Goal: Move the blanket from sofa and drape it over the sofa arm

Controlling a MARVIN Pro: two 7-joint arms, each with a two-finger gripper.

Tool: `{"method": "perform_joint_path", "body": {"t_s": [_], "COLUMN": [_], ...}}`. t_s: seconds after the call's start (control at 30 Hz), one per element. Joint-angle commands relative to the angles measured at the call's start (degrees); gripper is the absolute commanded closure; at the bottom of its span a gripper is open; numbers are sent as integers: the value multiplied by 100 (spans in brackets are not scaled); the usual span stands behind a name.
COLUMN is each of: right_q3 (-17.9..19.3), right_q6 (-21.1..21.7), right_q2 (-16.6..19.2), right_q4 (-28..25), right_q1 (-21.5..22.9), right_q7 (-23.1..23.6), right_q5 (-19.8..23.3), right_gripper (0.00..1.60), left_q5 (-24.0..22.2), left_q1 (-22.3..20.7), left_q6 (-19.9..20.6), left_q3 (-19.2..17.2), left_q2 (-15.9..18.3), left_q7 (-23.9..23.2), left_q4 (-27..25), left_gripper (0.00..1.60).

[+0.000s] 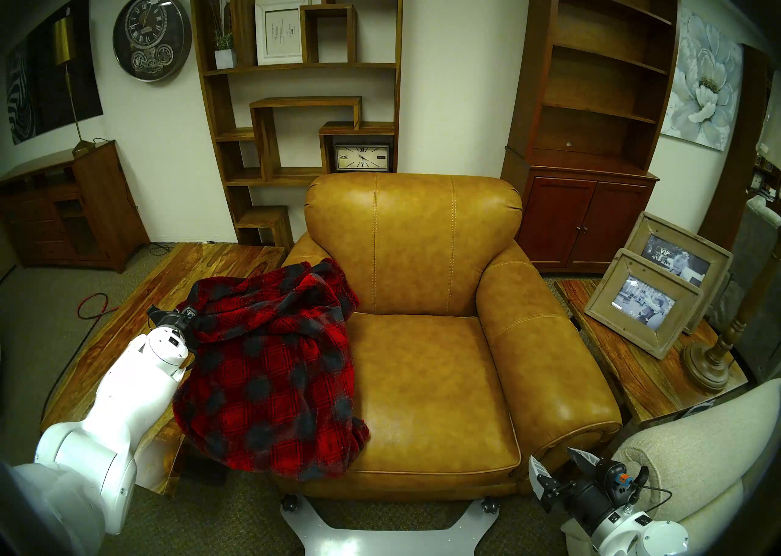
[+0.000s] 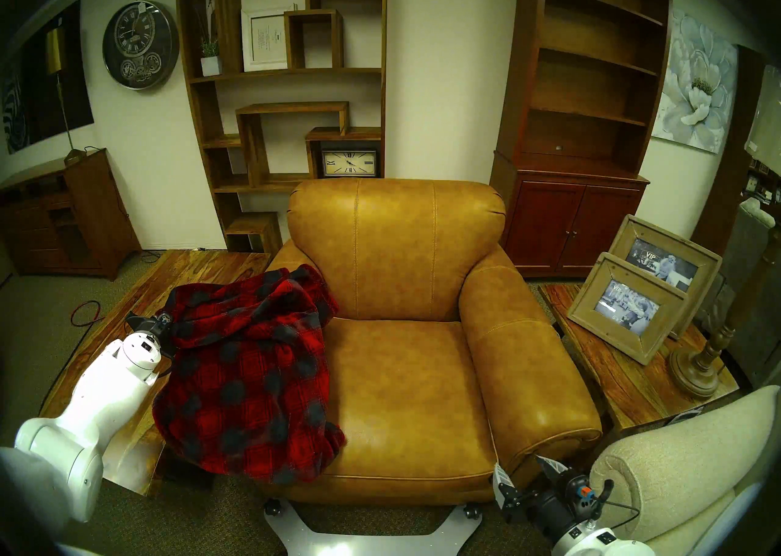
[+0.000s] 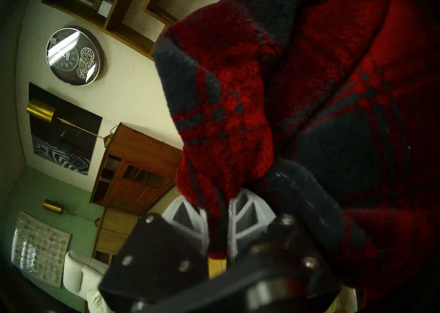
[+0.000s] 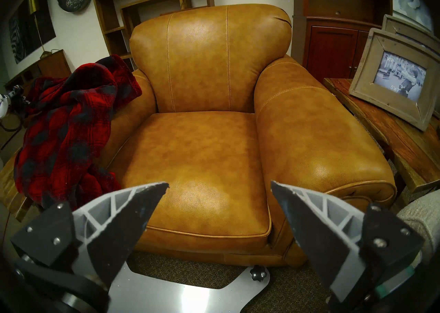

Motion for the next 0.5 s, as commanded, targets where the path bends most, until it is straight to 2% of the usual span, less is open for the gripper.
{"method": "perform_joint_path", "body": {"t_s": [0.0,0.2,0.23,0.27,0.3,0.33,0.47], "right_q3": [-12,-5,-3,-2,0,1,6], "right_q6": [22,32,31,29,29,25,15], "right_q2": [-10,-27,-30,-32,-34,-36,-44], "right_q4": [-125,-131,-130,-128,-128,-124,-112], "right_q1": [-3,1,3,5,6,9,18], "right_q7": [6,20,23,26,28,32,43], "right_q5": [7,-5,-8,-9,-11,-13,-20], "right_gripper": [0,0,0,0,0,0,0], "left_q5": [139,98,61,-39,-36,-129,-315], "left_q1": [-196,-226,-227,-224,-225,-207,-120], "left_q6": [-202,-507,-576,-595,-608,-732,-970], "left_q3": [-26,-39,-70,-146,-144,-244,-465], "left_q2": [128,-60,-96,-142,-153,-199,-249], "left_q7": [375,490,505,475,476,557,740], "left_q4": [213,437,448,412,393,342,-40], "left_gripper": [160,160,131,108,20,0,0]}}
